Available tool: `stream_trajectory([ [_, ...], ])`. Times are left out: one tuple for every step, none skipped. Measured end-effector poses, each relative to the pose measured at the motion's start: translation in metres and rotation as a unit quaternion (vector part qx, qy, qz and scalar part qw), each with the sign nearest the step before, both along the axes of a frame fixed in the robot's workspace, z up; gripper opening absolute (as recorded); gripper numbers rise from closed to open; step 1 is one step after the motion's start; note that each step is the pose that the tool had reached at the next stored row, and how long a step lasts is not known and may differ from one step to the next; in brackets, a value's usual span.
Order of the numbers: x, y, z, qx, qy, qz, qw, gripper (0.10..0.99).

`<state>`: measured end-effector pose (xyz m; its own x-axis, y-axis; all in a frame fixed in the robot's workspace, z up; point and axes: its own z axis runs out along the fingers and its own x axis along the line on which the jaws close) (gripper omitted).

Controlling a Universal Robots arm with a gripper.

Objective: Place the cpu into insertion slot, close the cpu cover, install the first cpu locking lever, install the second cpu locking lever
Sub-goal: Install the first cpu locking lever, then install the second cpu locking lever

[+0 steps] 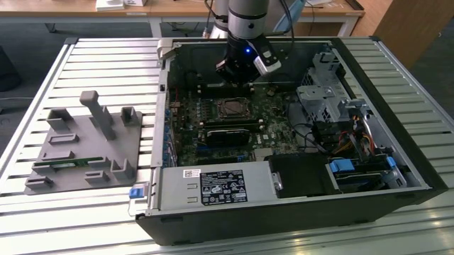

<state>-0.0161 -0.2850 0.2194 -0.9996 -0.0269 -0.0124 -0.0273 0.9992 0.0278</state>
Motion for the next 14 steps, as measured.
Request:
stream_trajectory([
  [0.0000, -0.0004, 0.0000, 0.0000, 0.0000, 0.000, 1.0000, 0.118],
  [0.0000, -0.0008, 0.0000, 0.0000, 0.0000, 0.000, 1.0000, 0.118],
  [0.0000, -0.0013, 0.0000, 0.0000, 0.0000, 0.000, 1.0000, 0.118],
  [0.0000, -0.0017, 0.0000, 0.0000, 0.0000, 0.000, 1.0000, 0.118],
  [0.0000, -0.0021, 0.0000, 0.0000, 0.0000, 0.000, 1.0000, 0.118],
  [0.0000, -0.0024, 0.0000, 0.0000, 0.0000, 0.000, 1.0000, 0.118],
  [0.0000, -0.0026, 0.0000, 0.0000, 0.0000, 0.000, 1.0000, 0.118],
  [0.0000, -0.0029, 0.0000, 0.0000, 0.0000, 0.000, 1.0000, 0.118],
  [0.0000, -0.0032, 0.0000, 0.0000, 0.0000, 0.000, 1.0000, 0.118],
  [0.0000, -0.0035, 0.0000, -0.0001, 0.0000, 0.000, 1.0000, 0.118],
  [0.0000, -0.0037, 0.0000, 0.0000, 0.0000, 0.000, 1.0000, 0.118],
  [0.0000, -0.0041, 0.0000, 0.0000, 0.0000, 0.000, 1.0000, 0.118],
  [0.0000, -0.0044, 0.0000, 0.0000, 0.0000, 0.000, 1.0000, 0.118],
  [0.0000, -0.0046, 0.0000, 0.0000, 0.0000, 0.000, 1.0000, 0.118],
])
